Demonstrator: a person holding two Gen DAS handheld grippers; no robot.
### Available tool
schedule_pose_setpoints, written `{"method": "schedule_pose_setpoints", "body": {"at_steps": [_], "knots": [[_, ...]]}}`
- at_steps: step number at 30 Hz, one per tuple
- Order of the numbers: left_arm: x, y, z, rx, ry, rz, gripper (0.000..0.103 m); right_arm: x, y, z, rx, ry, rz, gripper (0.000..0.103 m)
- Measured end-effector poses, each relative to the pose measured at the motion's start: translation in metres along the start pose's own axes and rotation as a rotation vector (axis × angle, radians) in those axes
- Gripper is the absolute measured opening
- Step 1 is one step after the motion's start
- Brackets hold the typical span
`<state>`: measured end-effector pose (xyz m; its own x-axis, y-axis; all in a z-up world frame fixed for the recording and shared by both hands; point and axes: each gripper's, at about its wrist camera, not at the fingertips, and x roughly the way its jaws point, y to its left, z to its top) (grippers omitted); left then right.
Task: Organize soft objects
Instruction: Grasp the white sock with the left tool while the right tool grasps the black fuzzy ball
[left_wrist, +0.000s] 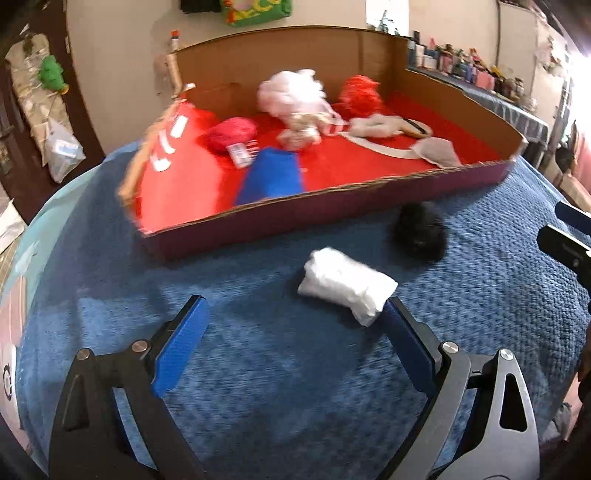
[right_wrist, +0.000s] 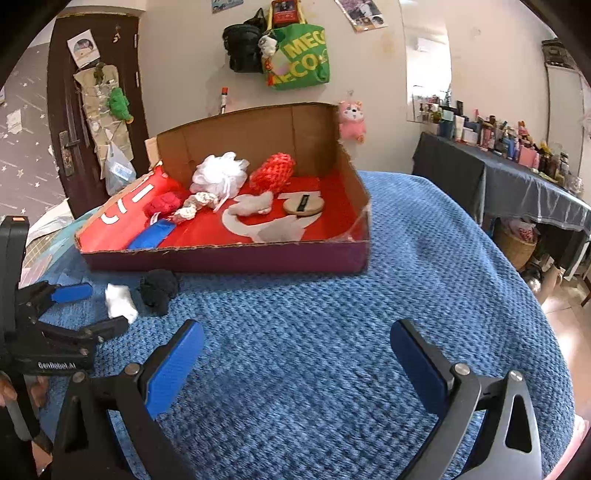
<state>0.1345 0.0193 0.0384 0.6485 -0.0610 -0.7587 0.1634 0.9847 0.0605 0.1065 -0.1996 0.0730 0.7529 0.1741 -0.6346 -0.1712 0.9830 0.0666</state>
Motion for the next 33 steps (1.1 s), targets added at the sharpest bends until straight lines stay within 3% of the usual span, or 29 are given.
{"method": "schedule_pose_setpoints", "body": {"at_steps": [4,17,23,26,27,29,31,33], "knots": [[-0.001,0.011,-0.001,-0.001,0.001,-0.008,0.095,0.010,0.011,0.004,-0.016,0.024,0.048,0.103],[-0.001,-0.001,0.017,0.080,-0.009,-0.171,0.094,0.046,0.048,0.030,-0.046,0.136,0.289,0.100],[0.006,0.002,0.023,0.085,0.008,-0.225,0.076,0.066,0.061,0.035,-0.045,0.190,0.364,0.086],[0.011,0.001,0.024,0.094,0.021,-0.243,0.056,0.074,0.066,0.037,-0.049,0.207,0.385,0.078],[0.013,0.000,0.024,0.094,0.029,-0.270,0.047,0.076,0.068,0.037,-0.049,0.213,0.394,0.072],[0.016,-0.001,0.024,0.096,0.040,-0.302,0.043,0.081,0.071,0.038,-0.052,0.228,0.412,0.061],[0.016,-0.003,0.023,0.099,0.032,-0.307,0.031,0.083,0.075,0.036,-0.061,0.244,0.452,0.036],[0.014,-0.002,0.024,0.094,0.029,-0.317,0.030,0.079,0.077,0.036,-0.076,0.233,0.449,0.036]]}}
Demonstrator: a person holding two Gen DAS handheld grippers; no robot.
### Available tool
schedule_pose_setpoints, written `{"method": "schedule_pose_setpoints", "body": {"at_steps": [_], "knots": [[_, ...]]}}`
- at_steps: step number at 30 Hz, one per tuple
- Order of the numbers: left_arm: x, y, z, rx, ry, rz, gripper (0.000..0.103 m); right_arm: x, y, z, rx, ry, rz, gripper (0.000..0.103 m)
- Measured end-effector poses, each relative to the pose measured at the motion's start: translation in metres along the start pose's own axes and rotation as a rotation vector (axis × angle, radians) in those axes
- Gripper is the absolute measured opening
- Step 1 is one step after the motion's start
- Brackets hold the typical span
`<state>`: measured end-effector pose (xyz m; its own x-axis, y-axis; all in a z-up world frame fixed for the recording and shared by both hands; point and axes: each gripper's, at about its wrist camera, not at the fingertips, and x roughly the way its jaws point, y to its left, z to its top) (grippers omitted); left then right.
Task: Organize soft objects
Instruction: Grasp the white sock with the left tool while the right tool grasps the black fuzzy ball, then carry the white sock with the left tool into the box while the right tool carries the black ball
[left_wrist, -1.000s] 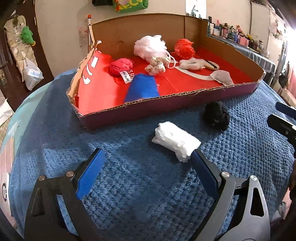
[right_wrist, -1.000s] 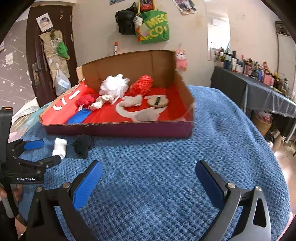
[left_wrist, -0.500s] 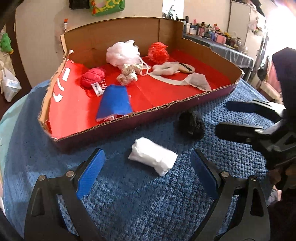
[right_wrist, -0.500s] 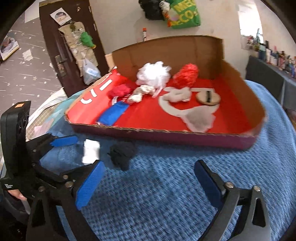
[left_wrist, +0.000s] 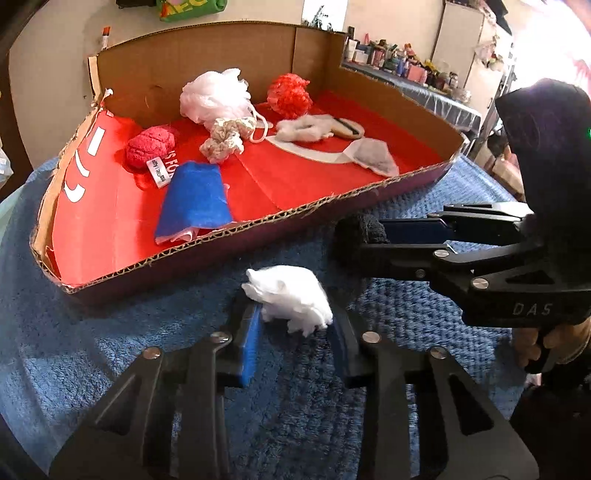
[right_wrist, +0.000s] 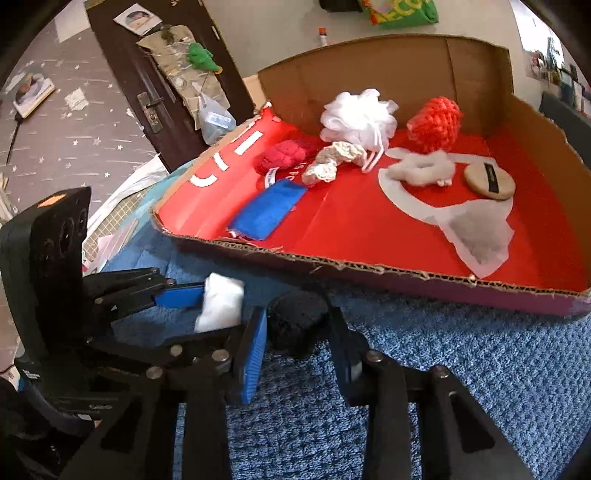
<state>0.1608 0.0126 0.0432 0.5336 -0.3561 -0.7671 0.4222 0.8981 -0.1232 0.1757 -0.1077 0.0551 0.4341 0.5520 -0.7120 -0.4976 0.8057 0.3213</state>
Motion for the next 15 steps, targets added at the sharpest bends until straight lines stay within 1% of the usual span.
{"method": "schedule_pose_setpoints", "body": {"at_steps": [2,5,15], "knots": [[-0.006,-0.001,0.001,-0.010,-0.015,-0.022,0.030,-0.006,0.002,-0.001,-0.003,-0.020,0.000,0.036],[-0.013,-0.006,0.001,0.003,-0.037,-0.016,0.030,-0.016,0.000,-0.002,0.014,-0.040,0.007,0.036],[-0.035,-0.030,-0.003,0.032,-0.089,-0.039,0.030,-0.058,0.000,-0.016,0.020,-0.107,-0.063,0.036]]}}
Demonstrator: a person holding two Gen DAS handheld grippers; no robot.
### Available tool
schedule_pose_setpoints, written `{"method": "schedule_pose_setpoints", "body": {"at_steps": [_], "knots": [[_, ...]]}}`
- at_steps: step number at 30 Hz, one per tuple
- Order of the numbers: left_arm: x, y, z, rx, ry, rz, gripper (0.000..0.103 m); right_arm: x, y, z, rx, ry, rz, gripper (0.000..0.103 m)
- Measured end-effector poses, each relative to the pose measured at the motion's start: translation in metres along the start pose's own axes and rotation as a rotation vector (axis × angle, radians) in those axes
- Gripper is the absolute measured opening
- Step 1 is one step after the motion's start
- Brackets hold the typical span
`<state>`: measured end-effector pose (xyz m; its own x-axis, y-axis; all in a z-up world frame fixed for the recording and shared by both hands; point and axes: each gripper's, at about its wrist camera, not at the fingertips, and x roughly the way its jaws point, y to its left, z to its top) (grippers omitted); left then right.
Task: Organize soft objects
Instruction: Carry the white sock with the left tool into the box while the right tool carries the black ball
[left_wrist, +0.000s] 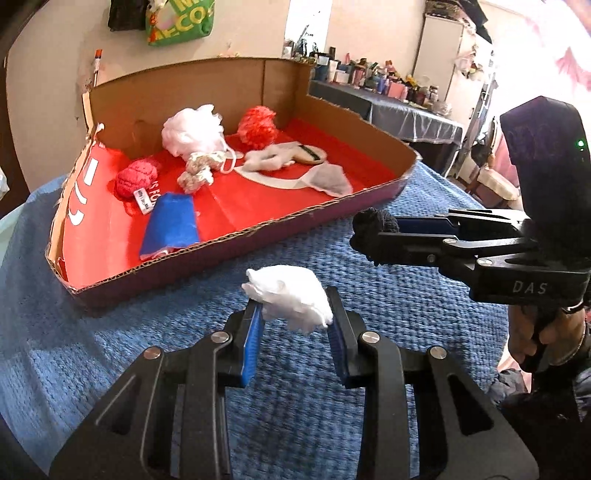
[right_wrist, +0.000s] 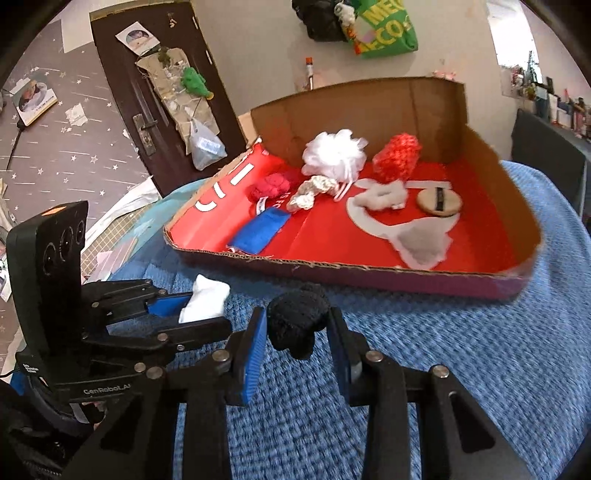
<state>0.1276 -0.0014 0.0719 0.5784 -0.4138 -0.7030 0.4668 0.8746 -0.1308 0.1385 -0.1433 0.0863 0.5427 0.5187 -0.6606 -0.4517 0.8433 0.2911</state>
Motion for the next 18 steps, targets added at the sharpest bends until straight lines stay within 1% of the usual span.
{"method": "schedule_pose_setpoints", "body": {"at_steps": [5,13,18], "knots": [[-0.006,-0.010,-0.005,0.005,-0.017,-0.012,0.030,-0.015,-0.002,-0.011,0.002,-0.014,-0.025,0.036],[-0.008,-0.016,-0.011,-0.009,-0.026,-0.022,0.030,-0.021,-0.002,-0.026,0.002,-0.006,-0.038,0.036],[-0.010,-0.016,-0.008,-0.007,-0.037,-0.022,0.030,-0.026,-0.001,-0.024,-0.001,-0.018,-0.035,0.036]]}}
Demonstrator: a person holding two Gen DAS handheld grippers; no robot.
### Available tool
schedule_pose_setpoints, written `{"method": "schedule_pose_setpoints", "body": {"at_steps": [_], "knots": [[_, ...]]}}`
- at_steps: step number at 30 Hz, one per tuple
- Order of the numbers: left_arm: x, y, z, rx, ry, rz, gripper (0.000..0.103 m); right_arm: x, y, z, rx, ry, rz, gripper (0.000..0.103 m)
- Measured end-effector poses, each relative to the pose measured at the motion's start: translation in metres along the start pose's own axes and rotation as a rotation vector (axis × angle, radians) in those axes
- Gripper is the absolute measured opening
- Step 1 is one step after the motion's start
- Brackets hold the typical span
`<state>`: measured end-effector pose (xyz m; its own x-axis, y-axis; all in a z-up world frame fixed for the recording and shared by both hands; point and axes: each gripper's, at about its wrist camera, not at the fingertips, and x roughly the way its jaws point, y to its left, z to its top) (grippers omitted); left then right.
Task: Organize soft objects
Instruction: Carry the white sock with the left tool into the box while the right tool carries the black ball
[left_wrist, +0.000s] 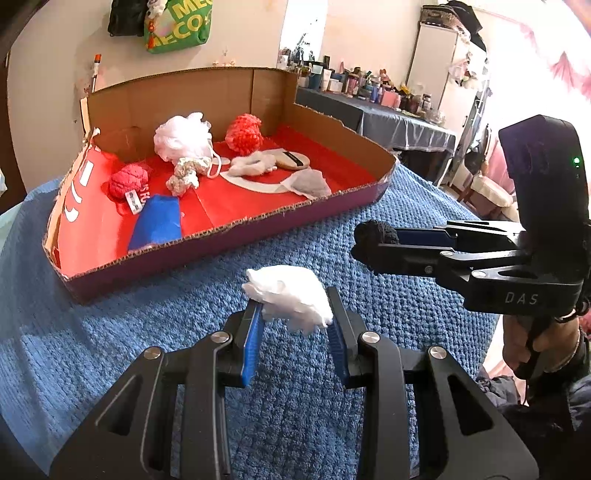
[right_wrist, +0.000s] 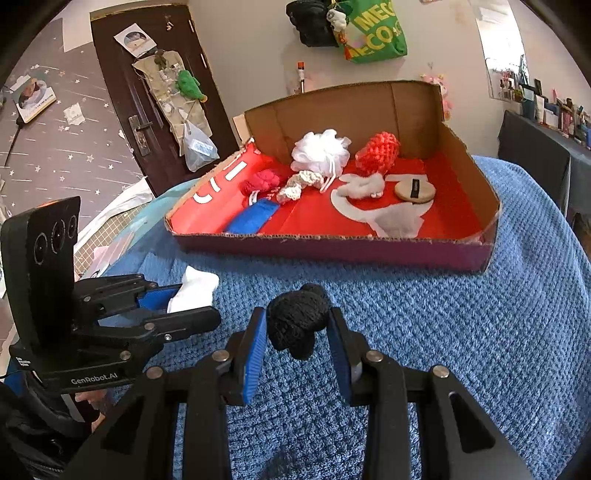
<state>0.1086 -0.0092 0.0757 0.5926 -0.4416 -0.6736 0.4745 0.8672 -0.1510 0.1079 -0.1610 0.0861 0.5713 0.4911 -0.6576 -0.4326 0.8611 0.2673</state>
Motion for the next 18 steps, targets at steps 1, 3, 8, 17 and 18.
{"method": "schedule_pose_setpoints", "body": {"at_steps": [1,3,8,17,18], "knots": [[-0.001,0.001,0.001,0.000,-0.003,0.000,0.030,0.000,0.000,0.001,-0.001,-0.003,0.002,0.036],[-0.002,0.002,0.005,-0.002,-0.010,-0.001,0.030,-0.001,0.001,0.005,-0.003,-0.009,0.006,0.036],[-0.003,0.008,0.021,0.000,-0.022,-0.012,0.030,0.002,0.001,0.022,-0.014,-0.014,0.019,0.036],[0.018,0.028,0.062,0.025,0.007,-0.026,0.030,0.025,-0.010,0.066,-0.026,0.000,0.040,0.036],[0.024,0.031,0.068,0.033,0.017,-0.029,0.030,0.030,-0.013,0.071,-0.027,0.008,0.041,0.036]]}}
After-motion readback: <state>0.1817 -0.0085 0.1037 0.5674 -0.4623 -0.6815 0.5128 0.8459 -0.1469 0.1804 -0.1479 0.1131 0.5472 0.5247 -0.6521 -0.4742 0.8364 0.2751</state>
